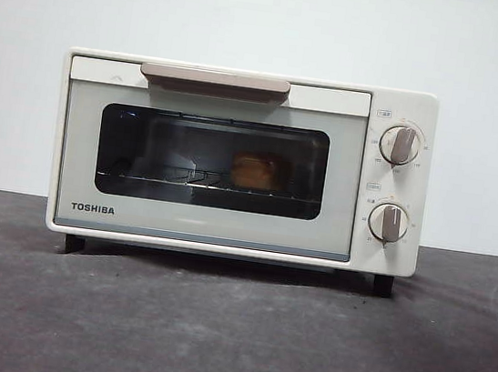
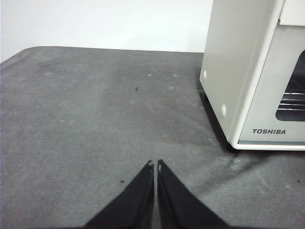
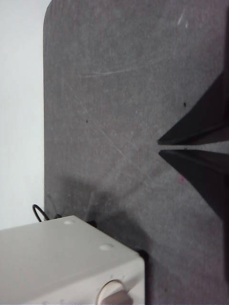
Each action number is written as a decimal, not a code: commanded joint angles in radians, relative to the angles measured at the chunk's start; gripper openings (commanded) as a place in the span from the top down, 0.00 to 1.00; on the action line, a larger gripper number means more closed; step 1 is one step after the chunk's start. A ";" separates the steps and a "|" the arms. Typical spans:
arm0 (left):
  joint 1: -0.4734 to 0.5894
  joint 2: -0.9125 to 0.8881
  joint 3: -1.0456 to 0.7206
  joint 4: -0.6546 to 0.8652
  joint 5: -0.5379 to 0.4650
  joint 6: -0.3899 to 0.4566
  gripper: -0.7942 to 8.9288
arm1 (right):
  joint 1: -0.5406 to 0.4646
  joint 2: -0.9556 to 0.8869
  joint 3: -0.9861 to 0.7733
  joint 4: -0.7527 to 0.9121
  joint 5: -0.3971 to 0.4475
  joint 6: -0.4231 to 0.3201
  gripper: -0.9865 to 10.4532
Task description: The left arm flap open the oven, the right arm pick bread and place it into oven, the left arm flap close the oven
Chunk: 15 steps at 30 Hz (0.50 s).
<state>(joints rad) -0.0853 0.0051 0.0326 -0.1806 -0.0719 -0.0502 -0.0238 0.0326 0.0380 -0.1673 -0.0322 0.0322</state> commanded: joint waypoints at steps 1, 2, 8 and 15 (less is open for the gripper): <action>0.001 -0.002 -0.021 -0.006 0.000 0.008 0.90 | 0.000 -0.031 -0.029 0.021 0.011 -0.032 0.90; 0.001 -0.002 -0.021 -0.005 0.000 0.008 0.90 | 0.000 -0.029 -0.028 0.001 0.011 -0.031 0.90; 0.001 -0.002 -0.021 -0.005 0.000 0.009 0.90 | 0.003 -0.029 -0.028 -0.007 0.010 -0.037 0.90; 0.001 -0.002 -0.021 -0.006 0.000 0.008 0.90 | 0.002 -0.029 -0.028 0.013 0.010 -0.037 0.90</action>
<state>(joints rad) -0.0853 0.0051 0.0326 -0.1806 -0.0723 -0.0502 -0.0216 0.0044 0.0162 -0.1665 -0.0246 0.0032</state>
